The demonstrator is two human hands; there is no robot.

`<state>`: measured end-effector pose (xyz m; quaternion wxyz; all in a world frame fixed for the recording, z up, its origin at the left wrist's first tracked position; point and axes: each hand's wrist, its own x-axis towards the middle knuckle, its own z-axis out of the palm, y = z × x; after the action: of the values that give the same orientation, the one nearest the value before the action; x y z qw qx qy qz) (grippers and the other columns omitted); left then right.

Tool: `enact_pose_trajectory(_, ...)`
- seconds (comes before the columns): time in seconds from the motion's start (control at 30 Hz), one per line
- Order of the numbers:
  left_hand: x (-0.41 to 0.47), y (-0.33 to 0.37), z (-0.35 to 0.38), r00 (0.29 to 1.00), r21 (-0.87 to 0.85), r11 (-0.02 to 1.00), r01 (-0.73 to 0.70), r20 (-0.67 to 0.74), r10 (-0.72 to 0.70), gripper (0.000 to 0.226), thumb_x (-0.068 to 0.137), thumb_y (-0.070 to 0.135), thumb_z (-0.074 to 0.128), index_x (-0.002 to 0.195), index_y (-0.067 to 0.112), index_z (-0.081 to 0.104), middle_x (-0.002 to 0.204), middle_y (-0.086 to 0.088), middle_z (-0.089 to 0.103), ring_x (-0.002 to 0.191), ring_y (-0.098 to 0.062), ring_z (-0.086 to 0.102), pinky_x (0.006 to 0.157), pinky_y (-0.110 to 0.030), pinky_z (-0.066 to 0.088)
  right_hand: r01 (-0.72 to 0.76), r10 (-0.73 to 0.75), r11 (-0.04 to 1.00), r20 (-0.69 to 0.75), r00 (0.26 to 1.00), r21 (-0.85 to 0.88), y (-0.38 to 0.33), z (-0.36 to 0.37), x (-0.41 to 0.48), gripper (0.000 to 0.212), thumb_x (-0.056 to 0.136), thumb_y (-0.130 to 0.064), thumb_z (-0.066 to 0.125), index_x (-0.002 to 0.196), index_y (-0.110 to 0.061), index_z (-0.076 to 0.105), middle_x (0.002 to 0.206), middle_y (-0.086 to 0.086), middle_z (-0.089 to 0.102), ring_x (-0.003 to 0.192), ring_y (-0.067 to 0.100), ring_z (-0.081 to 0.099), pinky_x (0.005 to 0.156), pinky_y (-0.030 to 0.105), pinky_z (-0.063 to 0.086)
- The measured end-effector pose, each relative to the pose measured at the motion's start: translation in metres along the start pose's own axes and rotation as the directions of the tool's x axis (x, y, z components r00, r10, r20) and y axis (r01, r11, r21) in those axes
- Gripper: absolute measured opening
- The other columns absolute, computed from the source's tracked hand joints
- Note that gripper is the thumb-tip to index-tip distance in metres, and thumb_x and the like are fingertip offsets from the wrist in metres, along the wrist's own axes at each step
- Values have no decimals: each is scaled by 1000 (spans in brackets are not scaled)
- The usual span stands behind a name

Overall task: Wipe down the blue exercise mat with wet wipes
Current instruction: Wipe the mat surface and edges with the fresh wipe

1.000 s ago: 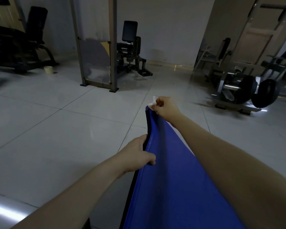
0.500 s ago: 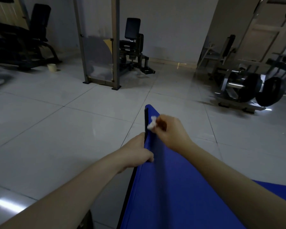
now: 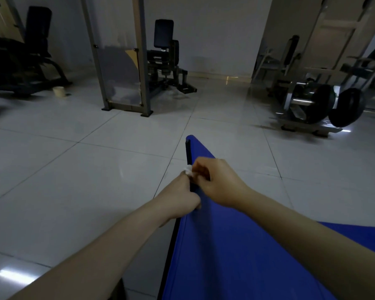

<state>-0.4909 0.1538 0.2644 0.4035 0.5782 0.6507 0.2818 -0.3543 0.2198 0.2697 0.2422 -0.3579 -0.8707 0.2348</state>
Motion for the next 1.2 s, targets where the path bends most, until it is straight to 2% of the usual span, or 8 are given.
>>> enact_pose_trajectory(0.27,-6,8,6,999,-38,999,-22,25,23,48,79,8,66,119,27,47,109,-4,65,98,-27,67,88,-50,58,-199,182,979,-287,940,-33,34,-28,96,8,97,-18,63,90,-16,57,76,0,62,73,19,59,62,29,45)
enact_pose_trajectory(0.43,-5,6,6,998,-28,999,-23,49,25,47,82,6,65,120,26,46,111,-3,62,98,-23,65,89,-46,59,-234,208,967,-209,955,-104,32,-28,114,8,97,-15,62,101,-9,65,92,11,71,88,30,66,82,44,56)
enact_pose_trajectory(0.63,-4,2,0,999,-31,999,30,-31,-31,57,80,4,70,128,19,45,117,-1,61,100,-16,61,85,-36,57,-79,78,997,-83,993,-5,-1,-2,15,15,98,-9,59,88,-19,63,64,-7,63,55,7,56,54,25,47)
enact_pose_trajectory(0.8,-4,1,-1,999,-169,985,31,-37,-38,42,79,-5,69,106,21,50,97,-3,63,86,-14,61,69,-27,49,-30,27,999,-74,997,-37,-10,5,-16,16,96,-10,59,83,-19,61,67,-6,62,59,9,58,55,28,51)
enact_pose_trajectory(0.9,-4,3,0,997,-283,956,79,0,-83,43,78,3,75,116,13,58,98,-6,70,84,-17,68,67,-28,54,-118,104,992,-226,969,-48,2,-4,14,18,96,-11,59,79,-18,58,70,-3,65,63,15,60,61,37,54)
enact_pose_trajectory(1.0,-8,7,-6,985,-458,875,155,8,-171,13,79,21,61,87,11,63,80,-5,64,68,-18,58,62,-28,48,-146,140,989,-184,973,-18,-2,5,6,18,96,-7,58,80,-16,59,69,1,63,63,20,61,61,44,55)
enact_pose_trajectory(1.07,-9,6,-12,969,-602,769,215,31,-247,29,82,41,59,78,13,56,69,-5,59,55,-17,52,55,-26,45,-95,95,995,-88,992,5,-16,16,-27,18,96,-8,59,80,-16,60,72,-3,63,66,15,62,61,42,55)
enact_pose_trajectory(1.2,-8,6,-17,928,-663,663,349,143,-345,79,85,78,48,104,4,66,78,-10,70,63,-24,65,61,-31,51,114,-112,993,102,988,-21,-34,32,-79,13,96,-16,62,84,-20,60,81,-13,55,71,8,54,63,22,47)
